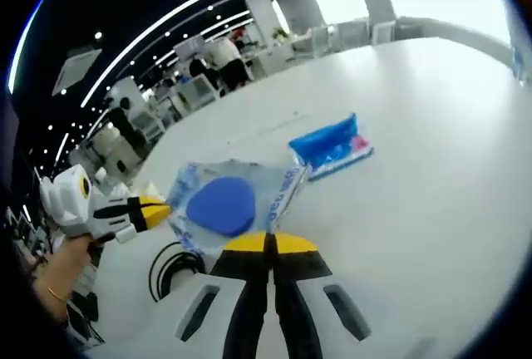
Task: Arrange the tabletop items into an orderly group along one side of the table until the central work area is clear of visible clutter.
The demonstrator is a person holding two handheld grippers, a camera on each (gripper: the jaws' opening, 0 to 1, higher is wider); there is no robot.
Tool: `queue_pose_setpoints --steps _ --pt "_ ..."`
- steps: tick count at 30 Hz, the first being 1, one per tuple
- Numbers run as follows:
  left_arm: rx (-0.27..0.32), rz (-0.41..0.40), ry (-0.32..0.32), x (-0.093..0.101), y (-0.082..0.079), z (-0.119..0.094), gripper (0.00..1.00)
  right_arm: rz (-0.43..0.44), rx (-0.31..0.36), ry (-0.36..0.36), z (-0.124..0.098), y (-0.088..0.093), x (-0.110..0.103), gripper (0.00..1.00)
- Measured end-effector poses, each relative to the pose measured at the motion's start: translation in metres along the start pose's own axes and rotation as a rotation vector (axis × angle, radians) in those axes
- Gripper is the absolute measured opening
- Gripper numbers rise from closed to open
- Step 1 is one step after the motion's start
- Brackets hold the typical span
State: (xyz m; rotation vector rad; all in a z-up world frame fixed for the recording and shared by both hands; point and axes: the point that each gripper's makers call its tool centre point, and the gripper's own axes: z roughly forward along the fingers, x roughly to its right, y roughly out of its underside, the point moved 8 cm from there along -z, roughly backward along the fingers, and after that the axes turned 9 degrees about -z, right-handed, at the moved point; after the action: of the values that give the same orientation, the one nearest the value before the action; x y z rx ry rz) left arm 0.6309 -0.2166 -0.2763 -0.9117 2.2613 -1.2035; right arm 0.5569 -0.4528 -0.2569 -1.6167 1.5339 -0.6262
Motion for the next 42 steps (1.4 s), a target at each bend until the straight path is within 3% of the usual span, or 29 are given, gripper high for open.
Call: queue_pose_setpoints --steps 11,18,23,27,36,42 --pt "0.092 -0.089 -0.136 -0.011 0.002 -0.011 0.0 -0.297 0.049 0.007 0.032 -0.038 -0.007 0.01" --pt "0.145 -0.17 -0.179 -0.016 0.003 -0.013 0.0 -0.314 0.06 -0.006 0.05 -0.055 -0.008 0.01" --pt "0.142 -0.2 -0.215 -0.021 0.008 -0.009 0.0 -0.346 0.048 -0.018 0.069 -0.059 -0.01 0.01" --pt "0.142 -0.284 -0.248 -0.026 0.015 -0.004 0.0 -0.355 0.042 -0.03 0.086 -0.058 -0.01 0.01" --pt "0.123 -0.31 -0.277 -0.028 0.024 0.014 0.0 -0.338 0.001 -0.04 0.123 -0.05 0.001 0.01" --pt "0.114 -0.338 -0.29 -0.03 0.031 0.021 0.0 -0.372 -0.026 -0.052 0.14 -0.043 0.005 0.01"
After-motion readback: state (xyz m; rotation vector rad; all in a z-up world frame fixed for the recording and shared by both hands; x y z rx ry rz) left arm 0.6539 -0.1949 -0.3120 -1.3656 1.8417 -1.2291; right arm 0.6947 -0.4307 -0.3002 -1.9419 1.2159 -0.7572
